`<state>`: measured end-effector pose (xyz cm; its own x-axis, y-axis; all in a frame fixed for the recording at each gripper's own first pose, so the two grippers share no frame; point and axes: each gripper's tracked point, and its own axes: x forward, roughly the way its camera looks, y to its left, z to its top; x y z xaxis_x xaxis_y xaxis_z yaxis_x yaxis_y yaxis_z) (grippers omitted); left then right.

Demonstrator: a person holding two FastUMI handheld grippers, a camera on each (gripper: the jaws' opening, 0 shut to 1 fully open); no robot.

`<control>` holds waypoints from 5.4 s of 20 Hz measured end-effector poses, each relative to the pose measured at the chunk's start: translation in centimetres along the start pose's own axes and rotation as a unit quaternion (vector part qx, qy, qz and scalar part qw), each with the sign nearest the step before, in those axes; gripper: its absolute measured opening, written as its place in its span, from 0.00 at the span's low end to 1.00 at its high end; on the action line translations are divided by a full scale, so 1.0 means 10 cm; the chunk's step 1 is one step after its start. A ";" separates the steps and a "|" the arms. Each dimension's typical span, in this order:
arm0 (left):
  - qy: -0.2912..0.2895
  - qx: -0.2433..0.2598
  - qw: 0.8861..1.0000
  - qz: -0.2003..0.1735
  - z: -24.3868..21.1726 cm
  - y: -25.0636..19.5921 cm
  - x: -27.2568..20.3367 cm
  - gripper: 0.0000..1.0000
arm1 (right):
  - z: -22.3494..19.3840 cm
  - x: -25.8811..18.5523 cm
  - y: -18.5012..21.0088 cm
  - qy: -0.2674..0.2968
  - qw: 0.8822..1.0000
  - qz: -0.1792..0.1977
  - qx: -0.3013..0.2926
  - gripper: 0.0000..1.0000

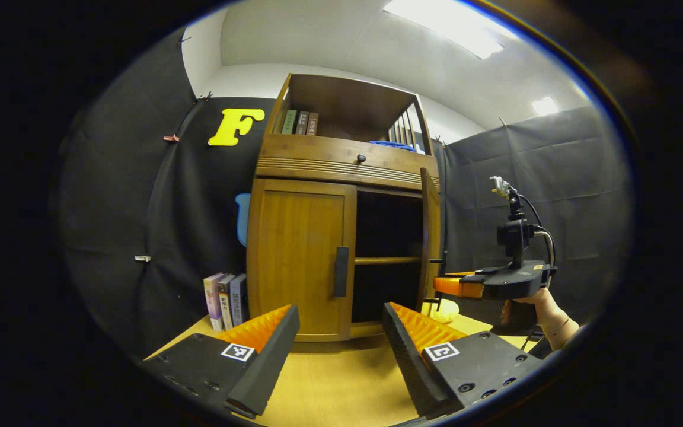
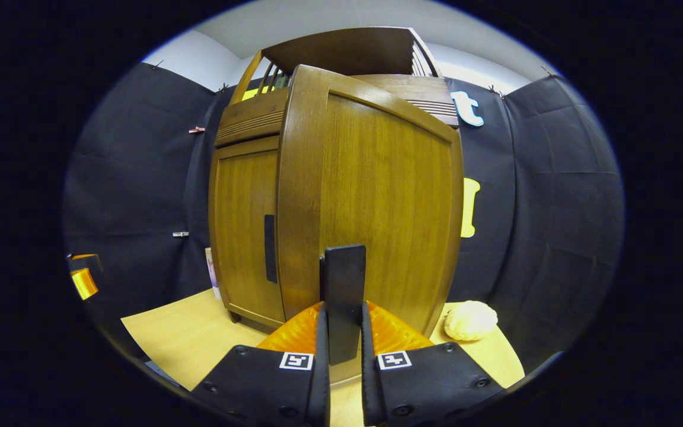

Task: Open the right door of the double-door shoe cabinet with the right hand, and open the left door with the left hand.

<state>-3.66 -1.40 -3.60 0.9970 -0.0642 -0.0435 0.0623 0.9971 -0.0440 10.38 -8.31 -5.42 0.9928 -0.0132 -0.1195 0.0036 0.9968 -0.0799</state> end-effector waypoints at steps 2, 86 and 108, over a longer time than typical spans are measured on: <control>-0.007 -0.007 1.000 -0.013 0.01 -0.08 0.07 0.88 | 0.01 -0.10 -0.08 0.001 1.000 -0.006 -0.005 0.25; 0.016 0.004 1.000 0.008 -0.48 0.19 2.92 0.30 | -0.13 -2.28 -2.03 -0.062 0.943 -0.324 -0.044 0.92; 0.052 -0.030 0.993 -0.102 -0.35 0.49 1.72 0.30 | -0.17 -2.18 -1.51 -0.046 0.962 -0.261 -0.061 0.92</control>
<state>13.67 2.19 -8.09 0.9532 -0.2726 -0.1308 0.2572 0.9585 -0.1228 -11.48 -23.21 -3.26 0.8659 -0.4971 0.0569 0.4964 0.8394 -0.2214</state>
